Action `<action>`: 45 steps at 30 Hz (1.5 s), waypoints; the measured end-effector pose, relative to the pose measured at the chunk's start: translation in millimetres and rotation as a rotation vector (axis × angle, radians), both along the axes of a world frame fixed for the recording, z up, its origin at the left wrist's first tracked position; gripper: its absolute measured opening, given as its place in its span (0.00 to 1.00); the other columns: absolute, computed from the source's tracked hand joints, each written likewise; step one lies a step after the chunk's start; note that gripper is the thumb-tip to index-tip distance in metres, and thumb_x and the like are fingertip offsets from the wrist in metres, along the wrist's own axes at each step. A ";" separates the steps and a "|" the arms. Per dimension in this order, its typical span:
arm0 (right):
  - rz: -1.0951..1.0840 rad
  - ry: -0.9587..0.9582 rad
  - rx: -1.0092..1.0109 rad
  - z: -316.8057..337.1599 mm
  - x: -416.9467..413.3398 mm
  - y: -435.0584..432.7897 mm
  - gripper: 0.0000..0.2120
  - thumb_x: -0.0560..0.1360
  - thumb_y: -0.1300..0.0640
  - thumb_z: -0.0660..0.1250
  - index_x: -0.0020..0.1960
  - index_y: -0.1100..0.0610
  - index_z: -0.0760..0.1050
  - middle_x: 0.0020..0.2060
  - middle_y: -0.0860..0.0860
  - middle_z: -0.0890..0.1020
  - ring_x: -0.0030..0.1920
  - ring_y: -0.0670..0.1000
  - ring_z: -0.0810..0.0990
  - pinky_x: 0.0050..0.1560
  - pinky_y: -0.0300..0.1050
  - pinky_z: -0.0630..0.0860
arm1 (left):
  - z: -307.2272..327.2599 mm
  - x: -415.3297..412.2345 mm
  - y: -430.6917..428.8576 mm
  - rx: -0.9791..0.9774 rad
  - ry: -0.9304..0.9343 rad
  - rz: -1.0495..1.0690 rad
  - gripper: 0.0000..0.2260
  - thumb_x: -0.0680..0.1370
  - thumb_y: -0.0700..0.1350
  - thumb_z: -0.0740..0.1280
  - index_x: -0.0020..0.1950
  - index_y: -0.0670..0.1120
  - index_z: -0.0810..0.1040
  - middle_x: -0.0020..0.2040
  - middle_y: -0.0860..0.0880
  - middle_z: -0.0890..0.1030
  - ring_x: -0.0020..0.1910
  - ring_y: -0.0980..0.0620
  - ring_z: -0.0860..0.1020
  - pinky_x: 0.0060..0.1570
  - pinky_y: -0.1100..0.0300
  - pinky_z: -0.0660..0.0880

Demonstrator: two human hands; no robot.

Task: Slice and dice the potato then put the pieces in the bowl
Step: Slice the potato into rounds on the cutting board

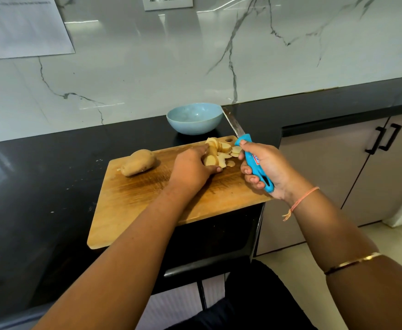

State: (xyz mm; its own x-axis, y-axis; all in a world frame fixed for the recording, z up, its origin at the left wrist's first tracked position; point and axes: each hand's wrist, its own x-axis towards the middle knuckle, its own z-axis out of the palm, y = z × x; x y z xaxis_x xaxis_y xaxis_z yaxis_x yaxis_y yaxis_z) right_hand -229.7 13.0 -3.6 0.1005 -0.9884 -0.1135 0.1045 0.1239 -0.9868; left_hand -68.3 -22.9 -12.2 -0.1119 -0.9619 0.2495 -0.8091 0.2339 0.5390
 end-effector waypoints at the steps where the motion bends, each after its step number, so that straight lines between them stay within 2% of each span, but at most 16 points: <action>1: 0.001 -0.006 0.003 -0.1 -0.2 -0.5 0.15 0.80 0.47 0.59 0.41 0.57 0.70 0.24 0.50 0.69 0.18 0.45 0.66 0.17 0.33 0.63 | 0.5 -0.9 -0.3 0.005 0.000 0.006 0.33 0.72 0.51 0.74 0.73 0.47 0.67 0.68 0.48 0.75 0.65 0.51 0.73 0.66 0.58 0.68; 9: 0.002 0.032 0.026 -0.6 1.4 -2.8 0.15 0.79 0.47 0.59 0.42 0.57 0.70 0.24 0.50 0.70 0.19 0.45 0.66 0.18 0.33 0.64 | 9.4 -1.1 5.7 0.030 0.074 0.037 0.33 0.70 0.54 0.74 0.72 0.48 0.68 0.64 0.48 0.77 0.62 0.51 0.75 0.60 0.58 0.72; 13: 0.003 0.135 0.023 1.0 6.4 -2.7 0.15 0.79 0.46 0.60 0.42 0.57 0.70 0.25 0.50 0.70 0.20 0.46 0.66 0.18 0.34 0.64 | 16.9 22.1 6.7 -0.084 0.145 0.110 0.19 0.75 0.48 0.71 0.64 0.46 0.77 0.60 0.48 0.80 0.57 0.53 0.77 0.58 0.60 0.72; 16: -0.004 0.197 0.016 1.4 9.5 -1.7 0.15 0.79 0.46 0.60 0.42 0.57 0.70 0.25 0.51 0.70 0.20 0.46 0.67 0.20 0.34 0.64 | 20.8 47.3 3.0 -0.239 0.053 0.175 0.12 0.76 0.42 0.69 0.60 0.47 0.81 0.59 0.48 0.80 0.58 0.49 0.77 0.62 0.56 0.72; 19: -0.009 0.241 -0.004 1.9 12.8 0.0 0.15 0.79 0.46 0.61 0.43 0.57 0.70 0.26 0.51 0.71 0.20 0.47 0.67 0.20 0.34 0.64 | 22.8 73.5 -0.2 -0.249 -0.116 0.289 0.18 0.76 0.47 0.70 0.66 0.51 0.76 0.66 0.47 0.74 0.66 0.44 0.69 0.65 0.48 0.67; 22: -0.043 0.270 -0.039 1.6 16.8 1.7 0.14 0.79 0.46 0.60 0.43 0.57 0.70 0.26 0.52 0.70 0.20 0.47 0.67 0.20 0.35 0.64 | 21.6 93.5 0.9 0.068 -0.156 0.365 0.32 0.74 0.55 0.71 0.74 0.52 0.63 0.73 0.43 0.63 0.72 0.40 0.59 0.69 0.44 0.60; 24: -0.077 0.302 -0.071 1.2 20.4 3.1 0.14 0.79 0.47 0.60 0.43 0.57 0.69 0.26 0.52 0.71 0.19 0.47 0.67 0.20 0.35 0.64 | 17.7 101.5 0.7 0.191 -0.109 0.337 0.33 0.74 0.56 0.70 0.75 0.51 0.60 0.72 0.41 0.64 0.71 0.39 0.62 0.70 0.44 0.60; 26: -0.116 0.341 -0.110 1.0 25.7 5.7 0.14 0.79 0.47 0.59 0.43 0.57 0.69 0.26 0.52 0.71 0.19 0.48 0.67 0.20 0.36 0.65 | 14.0 105.2 -0.2 0.182 -0.073 0.302 0.29 0.75 0.54 0.70 0.73 0.51 0.63 0.69 0.42 0.69 0.67 0.42 0.68 0.68 0.45 0.64; 29: -0.152 0.359 -0.168 1.1 38.1 13.3 0.13 0.80 0.48 0.59 0.42 0.56 0.69 0.25 0.52 0.71 0.18 0.48 0.67 0.20 0.37 0.65 | 15.9 98.5 5.1 0.154 -0.036 0.279 0.29 0.74 0.59 0.69 0.72 0.54 0.65 0.68 0.44 0.70 0.63 0.45 0.72 0.60 0.51 0.71; 32: -0.094 0.396 -0.190 1.2 55.4 22.2 0.12 0.80 0.48 0.59 0.44 0.56 0.70 0.25 0.52 0.72 0.19 0.48 0.68 0.20 0.37 0.65 | 17.0 86.4 8.8 0.159 -0.028 0.322 0.28 0.75 0.66 0.60 0.70 0.53 0.68 0.69 0.43 0.67 0.61 0.45 0.73 0.53 0.53 0.72; 36: 0.006 0.456 -0.162 1.8 71.9 24.7 0.14 0.80 0.47 0.59 0.49 0.58 0.71 0.28 0.52 0.73 0.21 0.48 0.69 0.22 0.38 0.67 | 14.3 88.2 5.8 0.012 -0.038 0.424 0.30 0.75 0.70 0.51 0.50 0.47 0.79 0.55 0.42 0.78 0.48 0.48 0.78 0.47 0.53 0.76; 37: 0.018 0.472 -0.150 2.7 73.9 23.8 0.14 0.80 0.46 0.58 0.50 0.58 0.70 0.29 0.52 0.73 0.21 0.48 0.69 0.22 0.38 0.68 | 12.5 90.5 4.5 -0.034 -0.055 0.420 0.29 0.77 0.69 0.52 0.51 0.47 0.80 0.57 0.42 0.78 0.51 0.46 0.77 0.51 0.51 0.76; 38: 0.025 0.487 -0.137 3.7 75.2 22.6 0.14 0.80 0.46 0.58 0.50 0.58 0.70 0.29 0.53 0.74 0.22 0.47 0.70 0.22 0.38 0.68 | 9.6 93.0 2.3 -0.065 -0.070 0.380 0.26 0.78 0.65 0.53 0.58 0.48 0.79 0.61 0.42 0.76 0.58 0.44 0.75 0.58 0.48 0.73; 40: 0.030 0.504 -0.104 5.3 76.3 20.3 0.14 0.80 0.46 0.58 0.50 0.58 0.70 0.29 0.53 0.74 0.21 0.47 0.70 0.22 0.37 0.69 | 5.2 95.2 0.0 -0.082 -0.079 0.193 0.20 0.82 0.57 0.54 0.71 0.53 0.69 0.73 0.44 0.67 0.71 0.43 0.64 0.70 0.47 0.59; 42: 0.036 0.508 -0.076 5.9 75.9 19.3 0.13 0.80 0.46 0.58 0.48 0.57 0.70 0.29 0.53 0.74 0.21 0.47 0.70 0.22 0.36 0.69 | 2.2 94.4 -1.0 -0.044 -0.017 0.007 0.18 0.83 0.51 0.53 0.73 0.57 0.65 0.77 0.48 0.59 0.76 0.48 0.56 0.72 0.50 0.53; 45: 0.037 0.482 -0.048 6.4 74.2 20.0 0.13 0.80 0.46 0.58 0.48 0.57 0.70 0.28 0.52 0.73 0.21 0.47 0.69 0.21 0.36 0.68 | 1.9 91.1 -1.8 0.043 0.025 -0.060 0.17 0.83 0.51 0.54 0.72 0.56 0.67 0.77 0.50 0.59 0.75 0.50 0.58 0.72 0.52 0.55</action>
